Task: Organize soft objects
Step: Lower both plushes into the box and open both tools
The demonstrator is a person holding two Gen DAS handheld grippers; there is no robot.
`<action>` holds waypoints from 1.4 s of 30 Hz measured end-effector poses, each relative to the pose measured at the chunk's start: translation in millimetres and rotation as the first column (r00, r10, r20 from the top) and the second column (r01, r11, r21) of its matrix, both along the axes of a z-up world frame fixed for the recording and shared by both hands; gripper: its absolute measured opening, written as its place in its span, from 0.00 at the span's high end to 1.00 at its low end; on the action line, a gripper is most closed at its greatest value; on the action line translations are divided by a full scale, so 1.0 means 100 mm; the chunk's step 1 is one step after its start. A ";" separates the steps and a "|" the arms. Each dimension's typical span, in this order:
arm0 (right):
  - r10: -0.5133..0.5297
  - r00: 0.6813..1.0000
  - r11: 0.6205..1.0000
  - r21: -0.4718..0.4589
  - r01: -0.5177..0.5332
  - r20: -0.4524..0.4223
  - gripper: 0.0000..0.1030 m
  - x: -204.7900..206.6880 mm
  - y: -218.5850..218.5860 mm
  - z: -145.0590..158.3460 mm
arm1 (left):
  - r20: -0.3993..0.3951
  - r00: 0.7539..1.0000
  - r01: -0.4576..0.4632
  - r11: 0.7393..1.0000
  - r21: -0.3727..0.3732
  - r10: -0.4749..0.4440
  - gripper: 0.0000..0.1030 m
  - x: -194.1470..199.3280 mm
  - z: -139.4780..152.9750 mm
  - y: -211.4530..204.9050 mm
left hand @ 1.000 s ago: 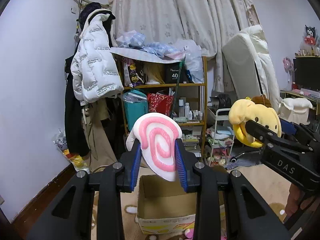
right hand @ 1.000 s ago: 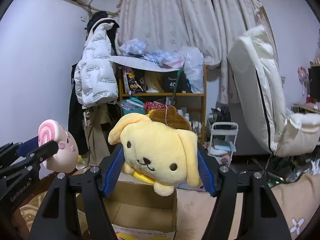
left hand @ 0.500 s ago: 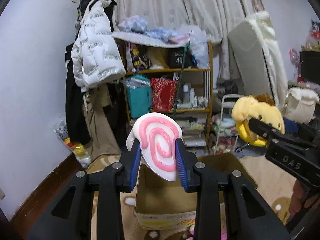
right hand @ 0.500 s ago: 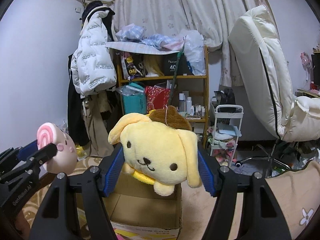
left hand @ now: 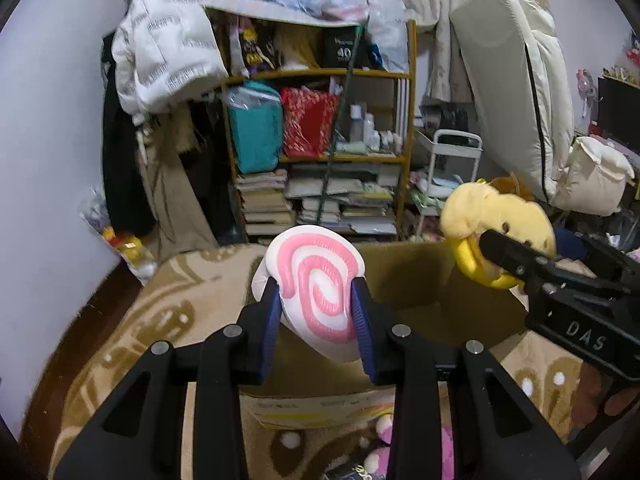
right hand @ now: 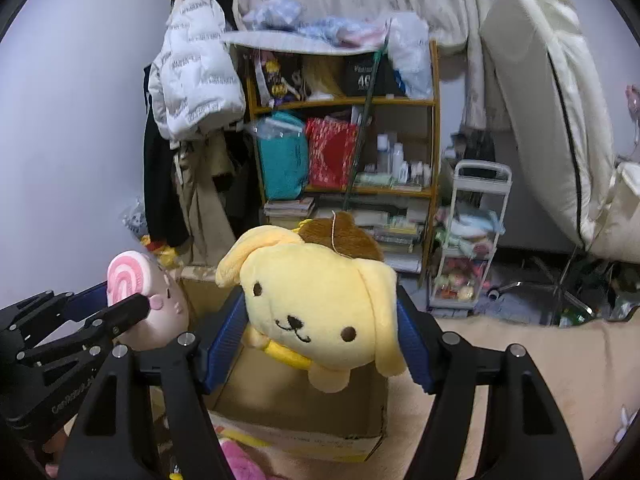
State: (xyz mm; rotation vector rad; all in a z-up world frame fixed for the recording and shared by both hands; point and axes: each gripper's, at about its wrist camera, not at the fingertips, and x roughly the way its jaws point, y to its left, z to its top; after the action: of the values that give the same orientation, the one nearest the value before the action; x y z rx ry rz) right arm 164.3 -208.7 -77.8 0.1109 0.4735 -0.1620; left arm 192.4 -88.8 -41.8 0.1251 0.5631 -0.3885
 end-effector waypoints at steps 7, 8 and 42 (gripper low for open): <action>0.008 0.995 0.999 0.041 -0.004 -0.094 0.25 0.10 -0.05 -0.25 | -0.094 0.995 0.038 0.999 0.010 -0.037 0.63 0.09 -0.18 -0.03; 0.003 0.993 0.999 0.041 0.001 -0.115 0.25 0.12 -0.04 -0.28 | -0.100 0.994 0.046 0.999 0.024 -0.044 0.62 0.09 -0.20 -0.05; -0.020 0.993 1.000 0.020 0.022 -0.121 0.01 -0.25 0.05 0.07 | -0.123 0.982 -0.134 0.987 0.091 0.145 0.08 -0.23 0.25 0.54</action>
State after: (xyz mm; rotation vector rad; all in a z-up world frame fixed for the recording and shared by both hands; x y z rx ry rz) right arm 139.2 -203.5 -70.8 0.1278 0.5945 -0.1850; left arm 169.7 -35.1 -17.0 0.1400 0.7117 -0.2378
